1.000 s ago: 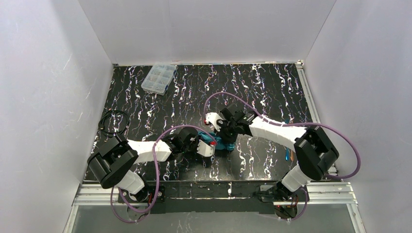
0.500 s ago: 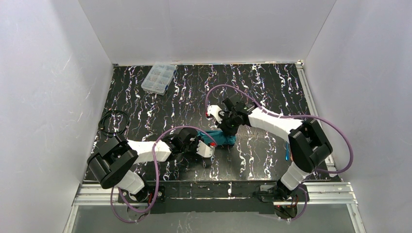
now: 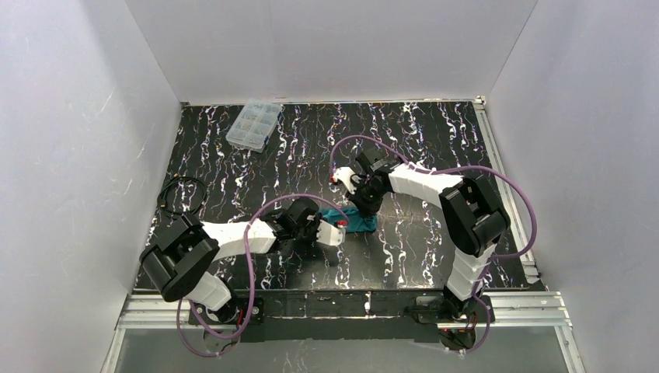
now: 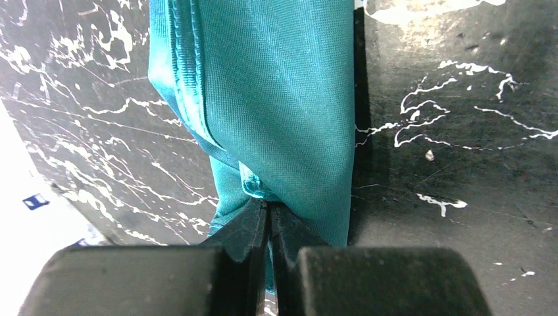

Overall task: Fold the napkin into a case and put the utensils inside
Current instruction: Stuff the top corner of the smaller-rectangle-folded napkin into the folded napkin.

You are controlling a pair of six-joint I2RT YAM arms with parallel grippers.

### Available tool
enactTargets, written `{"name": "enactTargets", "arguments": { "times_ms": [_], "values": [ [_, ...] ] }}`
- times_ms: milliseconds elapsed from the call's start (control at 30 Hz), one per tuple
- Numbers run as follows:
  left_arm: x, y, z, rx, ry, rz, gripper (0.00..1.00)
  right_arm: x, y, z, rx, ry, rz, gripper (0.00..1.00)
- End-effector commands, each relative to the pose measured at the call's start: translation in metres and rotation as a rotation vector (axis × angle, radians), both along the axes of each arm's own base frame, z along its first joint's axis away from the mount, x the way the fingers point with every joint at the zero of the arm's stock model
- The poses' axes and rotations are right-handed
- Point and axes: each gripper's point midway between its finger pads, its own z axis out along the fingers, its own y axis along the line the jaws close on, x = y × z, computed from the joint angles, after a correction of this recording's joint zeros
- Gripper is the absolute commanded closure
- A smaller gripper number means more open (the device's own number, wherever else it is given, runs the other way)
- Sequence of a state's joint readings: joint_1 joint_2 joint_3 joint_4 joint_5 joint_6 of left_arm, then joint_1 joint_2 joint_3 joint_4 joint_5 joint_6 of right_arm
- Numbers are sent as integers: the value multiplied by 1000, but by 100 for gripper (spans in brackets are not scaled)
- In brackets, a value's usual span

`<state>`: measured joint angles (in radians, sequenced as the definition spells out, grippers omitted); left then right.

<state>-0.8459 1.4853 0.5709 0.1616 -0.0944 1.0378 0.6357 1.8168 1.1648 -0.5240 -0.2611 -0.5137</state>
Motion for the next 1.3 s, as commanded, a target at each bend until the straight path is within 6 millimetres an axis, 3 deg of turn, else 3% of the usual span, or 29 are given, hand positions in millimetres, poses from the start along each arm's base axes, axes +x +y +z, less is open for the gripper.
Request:
{"name": "enactTargets", "arguments": {
  "times_ms": [0,200,400,667,967,1267],
  "values": [
    [-62,43,-43,83,345,117,100,4,-1,-4,-21,20,-30,99],
    [-58,38,-29,17,273,74,100,-1,7,-5,17,67,-21,99],
    [-46,34,-19,-39,285,180,100,-7,8,-9,18,109,-20,99],
    [-46,40,-15,-75,337,240,100,-14,7,-14,25,136,-23,99],
    [-59,15,25,-164,474,192,87,-18,7,-17,16,164,-20,99],
    [-68,7,44,-168,561,185,79,-21,8,-17,27,177,-18,99]
  ]
}}
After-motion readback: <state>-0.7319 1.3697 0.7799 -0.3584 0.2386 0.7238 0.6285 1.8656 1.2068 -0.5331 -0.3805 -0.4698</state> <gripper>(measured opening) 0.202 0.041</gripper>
